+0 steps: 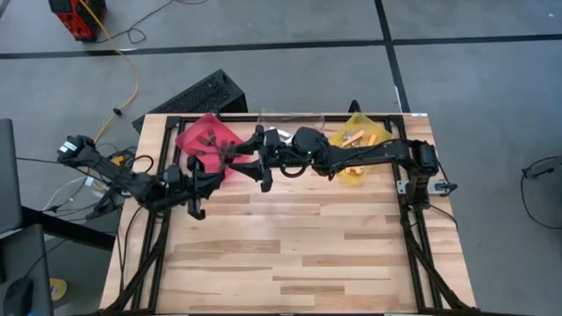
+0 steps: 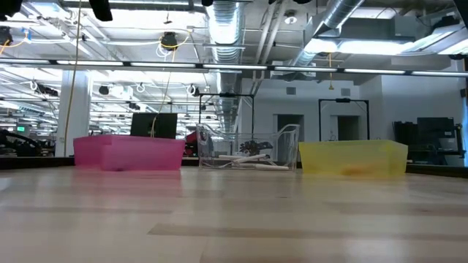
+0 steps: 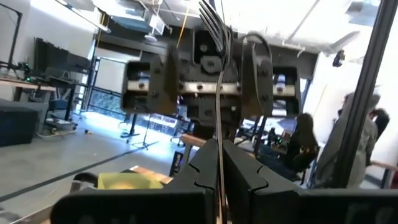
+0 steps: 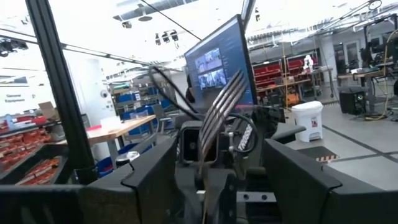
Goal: Sort silverware by color (type)
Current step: Put the black fork into the pink bin
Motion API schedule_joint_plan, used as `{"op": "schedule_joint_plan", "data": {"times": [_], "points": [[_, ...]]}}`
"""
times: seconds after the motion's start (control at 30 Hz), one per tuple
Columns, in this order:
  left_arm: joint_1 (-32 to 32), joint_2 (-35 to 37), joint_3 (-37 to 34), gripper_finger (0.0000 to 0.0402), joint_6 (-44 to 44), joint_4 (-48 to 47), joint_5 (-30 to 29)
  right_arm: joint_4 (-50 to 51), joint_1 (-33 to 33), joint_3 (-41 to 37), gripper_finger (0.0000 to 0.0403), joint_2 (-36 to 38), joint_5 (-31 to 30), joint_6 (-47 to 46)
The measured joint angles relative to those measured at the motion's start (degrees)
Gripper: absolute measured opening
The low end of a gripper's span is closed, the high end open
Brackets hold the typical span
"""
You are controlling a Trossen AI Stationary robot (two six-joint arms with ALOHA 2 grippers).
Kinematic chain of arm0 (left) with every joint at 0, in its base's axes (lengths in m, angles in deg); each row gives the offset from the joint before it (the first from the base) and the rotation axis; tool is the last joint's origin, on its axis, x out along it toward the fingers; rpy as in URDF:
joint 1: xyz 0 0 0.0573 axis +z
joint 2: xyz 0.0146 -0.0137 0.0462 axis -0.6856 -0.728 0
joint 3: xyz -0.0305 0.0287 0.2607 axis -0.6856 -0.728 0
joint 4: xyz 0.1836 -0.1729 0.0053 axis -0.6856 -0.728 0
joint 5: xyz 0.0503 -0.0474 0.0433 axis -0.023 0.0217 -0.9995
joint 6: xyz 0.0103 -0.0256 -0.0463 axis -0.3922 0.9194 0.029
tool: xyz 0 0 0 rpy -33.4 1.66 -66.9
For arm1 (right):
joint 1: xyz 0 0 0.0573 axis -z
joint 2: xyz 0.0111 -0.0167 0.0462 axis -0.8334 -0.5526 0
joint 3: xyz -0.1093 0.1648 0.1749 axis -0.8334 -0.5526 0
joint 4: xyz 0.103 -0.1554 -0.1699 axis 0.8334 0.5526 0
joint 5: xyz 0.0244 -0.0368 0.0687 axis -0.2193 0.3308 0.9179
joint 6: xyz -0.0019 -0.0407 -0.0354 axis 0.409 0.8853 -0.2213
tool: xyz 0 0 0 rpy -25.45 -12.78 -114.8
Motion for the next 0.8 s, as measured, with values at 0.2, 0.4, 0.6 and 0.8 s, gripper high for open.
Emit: {"op": "schedule_joint_plan", "data": {"times": [0.2,0.4,0.6,0.8], "points": [[0.29,-1.42,1.13,0.0000,-1.13,0.23,-0.15,0.20,-0.04,0.00,0.0266,0.00,0.12,0.04],[0.29,-1.72,1.16,0.0000,-1.20,0.06,-0.82,0.37,-0.17,0.00,0.0234,0.00,0.26,0.09],[0.89,-3.76,1.17,0.0000,0.42,0.00,-1.38,0.62,-0.17,-0.02,0.0176,0.00,1.12,0.26],[1.64,-4.13,1.18,0.0000,0.90,0.13,-1.52,2.32,-0.11,0.00,0.0062,-0.02,2.19,1.11]]}}
